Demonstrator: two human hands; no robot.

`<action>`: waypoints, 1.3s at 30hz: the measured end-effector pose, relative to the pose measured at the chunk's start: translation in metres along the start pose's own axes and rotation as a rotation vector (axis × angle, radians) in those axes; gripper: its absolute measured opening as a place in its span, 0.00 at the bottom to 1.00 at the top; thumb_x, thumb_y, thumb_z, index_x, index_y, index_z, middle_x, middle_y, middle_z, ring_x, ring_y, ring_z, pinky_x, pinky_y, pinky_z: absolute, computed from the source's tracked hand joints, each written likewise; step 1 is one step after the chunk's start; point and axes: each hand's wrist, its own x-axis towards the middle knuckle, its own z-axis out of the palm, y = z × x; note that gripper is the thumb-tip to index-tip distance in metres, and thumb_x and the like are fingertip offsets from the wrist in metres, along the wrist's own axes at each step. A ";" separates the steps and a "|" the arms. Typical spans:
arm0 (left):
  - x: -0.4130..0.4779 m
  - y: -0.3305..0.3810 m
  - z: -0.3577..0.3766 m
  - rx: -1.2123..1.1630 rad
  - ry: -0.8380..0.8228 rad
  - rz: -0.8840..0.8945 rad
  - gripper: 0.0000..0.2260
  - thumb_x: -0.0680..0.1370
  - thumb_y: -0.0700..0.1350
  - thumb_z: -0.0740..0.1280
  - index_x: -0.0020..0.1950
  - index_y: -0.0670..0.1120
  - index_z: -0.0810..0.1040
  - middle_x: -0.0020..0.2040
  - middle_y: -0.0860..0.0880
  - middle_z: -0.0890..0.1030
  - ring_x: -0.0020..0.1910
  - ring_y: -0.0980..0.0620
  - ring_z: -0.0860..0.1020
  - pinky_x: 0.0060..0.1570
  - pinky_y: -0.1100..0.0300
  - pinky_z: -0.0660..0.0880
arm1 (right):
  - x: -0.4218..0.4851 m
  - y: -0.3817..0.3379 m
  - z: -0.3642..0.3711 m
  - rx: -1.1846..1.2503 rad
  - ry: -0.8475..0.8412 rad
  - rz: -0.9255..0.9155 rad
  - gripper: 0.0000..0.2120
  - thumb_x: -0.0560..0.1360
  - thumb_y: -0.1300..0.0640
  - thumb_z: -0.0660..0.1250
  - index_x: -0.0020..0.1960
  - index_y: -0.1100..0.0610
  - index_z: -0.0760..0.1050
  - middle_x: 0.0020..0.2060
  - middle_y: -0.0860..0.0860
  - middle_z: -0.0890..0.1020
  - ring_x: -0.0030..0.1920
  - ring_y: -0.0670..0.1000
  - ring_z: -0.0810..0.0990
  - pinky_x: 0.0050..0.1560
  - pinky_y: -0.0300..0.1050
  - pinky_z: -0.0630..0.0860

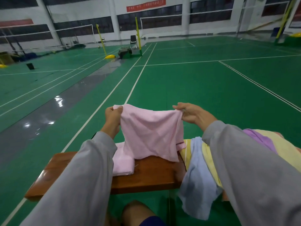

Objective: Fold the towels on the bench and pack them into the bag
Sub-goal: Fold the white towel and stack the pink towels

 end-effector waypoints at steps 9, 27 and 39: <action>0.011 0.013 -0.026 -0.027 -0.122 0.087 0.21 0.73 0.27 0.66 0.56 0.50 0.85 0.55 0.41 0.82 0.47 0.48 0.80 0.49 0.56 0.81 | 0.016 -0.021 -0.016 -0.297 0.341 -0.204 0.14 0.79 0.74 0.62 0.63 0.68 0.78 0.43 0.56 0.81 0.39 0.50 0.79 0.39 0.38 0.80; -0.003 0.033 -0.016 1.319 -0.094 0.735 0.03 0.74 0.38 0.69 0.41 0.44 0.79 0.37 0.42 0.80 0.38 0.40 0.78 0.40 0.51 0.76 | -0.022 -0.034 -0.017 -1.901 0.237 -0.312 0.08 0.72 0.65 0.65 0.34 0.58 0.73 0.33 0.53 0.76 0.38 0.57 0.77 0.40 0.50 0.80; -0.007 0.044 -0.011 1.257 -0.206 0.872 0.07 0.75 0.32 0.68 0.52 0.38 0.81 0.48 0.37 0.80 0.46 0.37 0.79 0.47 0.45 0.77 | -0.073 -0.039 0.002 -2.322 0.523 -0.543 0.12 0.75 0.72 0.59 0.52 0.63 0.77 0.50 0.61 0.81 0.50 0.63 0.81 0.44 0.52 0.72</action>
